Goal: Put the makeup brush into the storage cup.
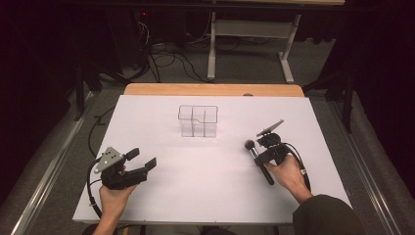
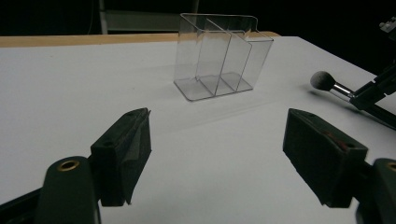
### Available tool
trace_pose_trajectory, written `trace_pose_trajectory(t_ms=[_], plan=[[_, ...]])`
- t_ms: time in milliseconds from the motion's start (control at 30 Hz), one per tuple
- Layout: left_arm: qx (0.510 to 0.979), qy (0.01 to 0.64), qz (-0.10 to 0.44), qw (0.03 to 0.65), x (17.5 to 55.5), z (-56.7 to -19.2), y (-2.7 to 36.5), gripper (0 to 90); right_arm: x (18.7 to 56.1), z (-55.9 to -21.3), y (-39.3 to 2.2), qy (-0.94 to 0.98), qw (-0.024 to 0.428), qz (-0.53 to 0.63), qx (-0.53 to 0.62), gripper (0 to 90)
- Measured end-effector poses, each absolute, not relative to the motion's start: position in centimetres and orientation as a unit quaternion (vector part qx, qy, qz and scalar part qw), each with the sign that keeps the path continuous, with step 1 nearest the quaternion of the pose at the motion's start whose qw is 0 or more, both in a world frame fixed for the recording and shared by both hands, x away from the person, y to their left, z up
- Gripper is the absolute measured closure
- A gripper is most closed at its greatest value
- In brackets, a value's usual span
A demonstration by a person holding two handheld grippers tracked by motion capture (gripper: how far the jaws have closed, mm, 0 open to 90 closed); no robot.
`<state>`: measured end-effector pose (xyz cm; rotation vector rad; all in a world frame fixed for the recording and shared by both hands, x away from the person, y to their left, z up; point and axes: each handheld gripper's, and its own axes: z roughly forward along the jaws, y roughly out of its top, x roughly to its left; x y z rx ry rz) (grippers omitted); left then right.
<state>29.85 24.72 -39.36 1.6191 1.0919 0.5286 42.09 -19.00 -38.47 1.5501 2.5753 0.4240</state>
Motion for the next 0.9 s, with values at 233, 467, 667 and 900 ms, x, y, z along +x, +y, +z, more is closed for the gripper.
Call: trace_pose_trajectory(t_ms=[233, 467, 667, 900], plan=[[0.679, 0.458, 0.218, 0.531, 29.9, -39.4, 24.7, 24.2, 41.8, -38.0, -19.4, 0.849, 0.055, 0.169, 0.497, 75.1], [0.679, 0.458, 0.216, 0.532, 29.9, -39.4, 24.7, 24.4, 41.1, -36.9, -19.6, 0.847, 0.075, 0.214, 0.481, 75.2], [0.681, 0.457, 0.214, 0.531, 30.0, -39.4, 24.6, 24.0, 40.6, -36.2, -20.1, 0.838, 0.085, 0.25, 0.477, 75.2], [0.691, 0.447, 0.203, 0.531, 30.0, -39.1, 24.2, 24.0, 39.8, -35.8, -20.7, 0.831, 0.094, 0.29, 0.465, 75.3]])
